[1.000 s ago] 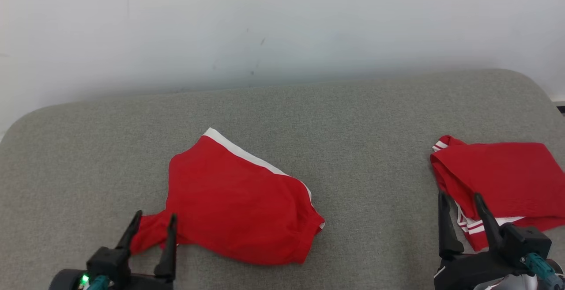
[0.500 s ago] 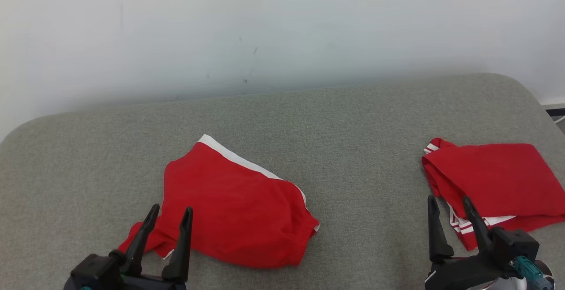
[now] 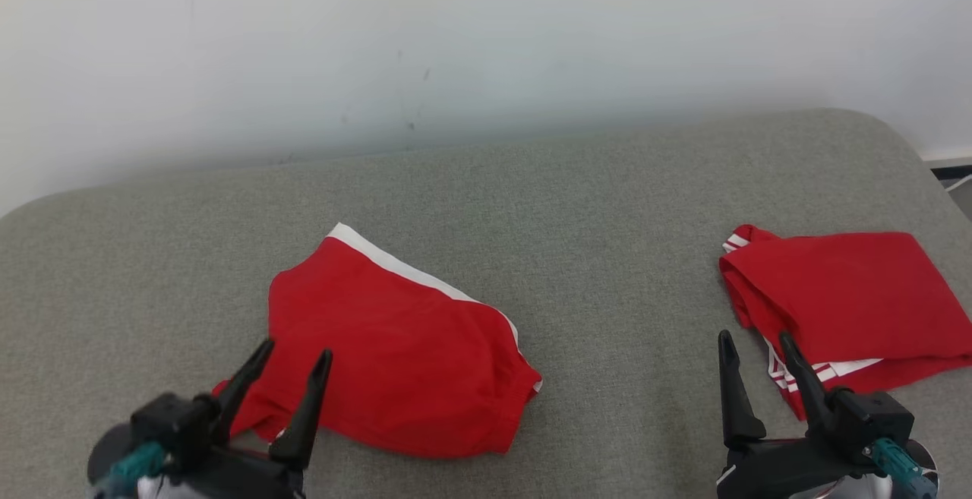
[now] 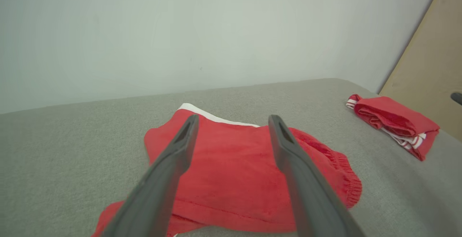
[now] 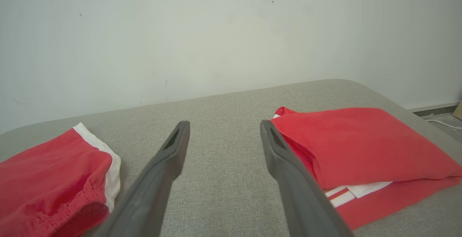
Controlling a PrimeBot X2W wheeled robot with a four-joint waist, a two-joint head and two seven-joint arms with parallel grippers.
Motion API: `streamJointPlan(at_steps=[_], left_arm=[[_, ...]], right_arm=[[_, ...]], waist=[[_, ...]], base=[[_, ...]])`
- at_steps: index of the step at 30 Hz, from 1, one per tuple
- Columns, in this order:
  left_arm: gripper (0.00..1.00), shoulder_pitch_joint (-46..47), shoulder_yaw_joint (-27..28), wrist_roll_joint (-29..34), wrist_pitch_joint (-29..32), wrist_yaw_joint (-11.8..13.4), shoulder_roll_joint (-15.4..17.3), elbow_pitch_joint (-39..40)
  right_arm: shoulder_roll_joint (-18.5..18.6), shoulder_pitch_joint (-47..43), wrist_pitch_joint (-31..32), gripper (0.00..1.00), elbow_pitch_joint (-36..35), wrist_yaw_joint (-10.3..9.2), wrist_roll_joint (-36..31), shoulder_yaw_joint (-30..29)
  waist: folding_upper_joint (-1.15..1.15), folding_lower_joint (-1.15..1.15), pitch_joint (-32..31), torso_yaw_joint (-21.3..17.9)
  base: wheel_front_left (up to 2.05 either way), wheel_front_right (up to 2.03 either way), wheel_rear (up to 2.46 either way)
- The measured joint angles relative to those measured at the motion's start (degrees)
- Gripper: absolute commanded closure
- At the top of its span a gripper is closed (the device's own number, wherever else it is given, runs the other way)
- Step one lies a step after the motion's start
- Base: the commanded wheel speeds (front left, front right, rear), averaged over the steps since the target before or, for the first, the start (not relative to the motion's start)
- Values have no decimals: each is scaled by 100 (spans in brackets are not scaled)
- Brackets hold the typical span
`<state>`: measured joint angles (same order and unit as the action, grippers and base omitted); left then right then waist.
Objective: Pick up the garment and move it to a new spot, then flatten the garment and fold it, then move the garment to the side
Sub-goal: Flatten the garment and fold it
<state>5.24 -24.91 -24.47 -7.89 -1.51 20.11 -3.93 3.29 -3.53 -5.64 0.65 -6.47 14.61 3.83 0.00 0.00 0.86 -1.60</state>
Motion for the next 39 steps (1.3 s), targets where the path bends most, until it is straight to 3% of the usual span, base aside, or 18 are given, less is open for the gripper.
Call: streamJointPlan(at_steps=[11, 16, 30, 39], left_arm=[[0, 2259, -209, 289, 1802, -255, 212, -1210], [0, 3025, -194, 508, 2582, -243, 352, -1926], [0, 4510, -119, 916, 4158, 135, 572, -2949], [0, 5107, -305, 1216, 4676, 342, 444, -3448]], right_arm=[[-3, 172, 18, 0, -387, 86, -8, 319], [-3, 339, 69, 0, -512, 146, -59, 424], [-3, 838, 118, 0, -735, 250, -63, 563], [-1, 1058, 102, 0, -597, 243, -63, 431]], waist=[[0, 1, 550, -306], [1, 2, 879, -575], [1, 2, 1965, -1335], [1, 1, 2477, -1461]], base=[[0, 0, 0], [0, 0, 0], [0, 0, 0], [0, 0, 0]])
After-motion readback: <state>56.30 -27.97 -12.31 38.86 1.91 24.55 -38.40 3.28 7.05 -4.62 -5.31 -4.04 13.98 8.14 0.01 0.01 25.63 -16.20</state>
